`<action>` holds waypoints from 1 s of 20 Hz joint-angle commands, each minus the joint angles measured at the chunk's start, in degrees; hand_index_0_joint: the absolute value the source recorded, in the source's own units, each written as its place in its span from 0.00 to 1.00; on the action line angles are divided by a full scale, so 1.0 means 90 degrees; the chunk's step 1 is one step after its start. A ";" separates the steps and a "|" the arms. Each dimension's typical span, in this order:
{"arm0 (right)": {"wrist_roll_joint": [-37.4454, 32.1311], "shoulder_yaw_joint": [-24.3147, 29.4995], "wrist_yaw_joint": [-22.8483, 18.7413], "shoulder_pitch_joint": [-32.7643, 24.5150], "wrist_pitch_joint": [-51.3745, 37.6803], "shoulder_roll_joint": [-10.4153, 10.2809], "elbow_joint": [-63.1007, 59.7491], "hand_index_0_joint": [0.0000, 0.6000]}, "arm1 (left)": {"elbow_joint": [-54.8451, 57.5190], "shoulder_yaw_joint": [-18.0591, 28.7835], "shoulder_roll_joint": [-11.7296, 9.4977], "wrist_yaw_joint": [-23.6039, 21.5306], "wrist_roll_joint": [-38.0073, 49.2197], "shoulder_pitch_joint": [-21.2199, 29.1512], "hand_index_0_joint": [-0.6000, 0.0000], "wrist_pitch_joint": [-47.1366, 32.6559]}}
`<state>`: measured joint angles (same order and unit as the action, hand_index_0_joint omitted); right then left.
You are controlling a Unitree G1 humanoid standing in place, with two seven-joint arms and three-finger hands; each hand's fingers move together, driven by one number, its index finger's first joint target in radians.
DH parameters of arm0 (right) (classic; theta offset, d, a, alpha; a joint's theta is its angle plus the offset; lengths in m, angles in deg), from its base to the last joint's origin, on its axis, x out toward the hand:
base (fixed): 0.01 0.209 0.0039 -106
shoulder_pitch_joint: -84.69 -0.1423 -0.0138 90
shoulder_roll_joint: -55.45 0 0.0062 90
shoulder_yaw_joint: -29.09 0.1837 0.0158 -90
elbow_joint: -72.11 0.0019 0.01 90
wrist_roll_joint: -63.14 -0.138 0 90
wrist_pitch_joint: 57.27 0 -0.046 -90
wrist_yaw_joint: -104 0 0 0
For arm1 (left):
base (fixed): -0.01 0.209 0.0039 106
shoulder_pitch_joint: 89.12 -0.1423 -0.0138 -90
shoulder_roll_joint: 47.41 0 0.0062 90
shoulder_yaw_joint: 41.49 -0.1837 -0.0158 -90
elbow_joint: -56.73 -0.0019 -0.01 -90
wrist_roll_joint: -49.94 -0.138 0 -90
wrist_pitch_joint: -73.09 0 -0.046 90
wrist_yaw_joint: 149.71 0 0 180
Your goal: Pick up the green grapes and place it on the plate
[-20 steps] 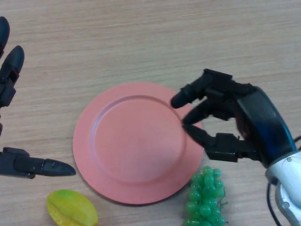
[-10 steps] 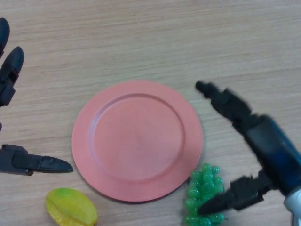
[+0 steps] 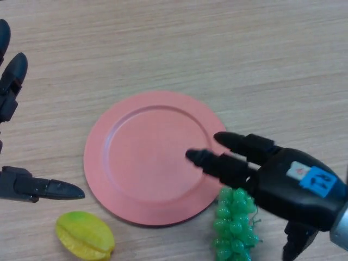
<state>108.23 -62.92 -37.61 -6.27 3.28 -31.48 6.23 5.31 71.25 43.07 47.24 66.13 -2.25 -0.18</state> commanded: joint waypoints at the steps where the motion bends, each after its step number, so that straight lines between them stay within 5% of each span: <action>1: 0.0294 0.0500 -0.0445 -0.0362 -0.1105 0.0202 -0.0090 0.00 | 0.0299 0.0321 -0.0212 -0.0101 0.0127 0.0099 1.00 -0.0795; 5: 0.1477 0.0465 -0.0897 -0.0464 -0.1978 0.0280 -0.0694 0.00 | 0.0261 0.0348 -0.0232 -0.0070 0.0167 0.0099 1.00 -0.0799; 10: 0.1701 0.0248 -0.1395 -0.0366 -0.1935 0.0150 -0.1289 0.00 | 0.0191 0.0404 -0.0199 -0.0041 0.0192 0.0041 1.00 -0.0915; 12: 0.1836 0.0193 -0.1519 -0.0405 -0.1999 0.0168 -0.1395 0.33 | 0.0180 0.0406 -0.0198 -0.0044 0.0178 0.0036 1.00 -0.0927; 15: 0.2493 0.0185 -0.1835 -0.0463 -0.2505 0.0359 -0.1658 0.99 | 0.0159 0.0414 -0.0202 -0.0053 0.0132 0.0038 1.00 -0.0972; 20: 0.2055 0.0259 -0.1556 -0.0322 -0.2407 0.0353 -0.1794 1.00 | 0.0168 0.0422 -0.0181 -0.0063 0.0119 0.0015 1.00 -0.1006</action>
<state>133.01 -64.22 -49.96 -7.65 -18.58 -29.63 -12.01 4.21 72.02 43.24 47.24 66.21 -3.10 -0.23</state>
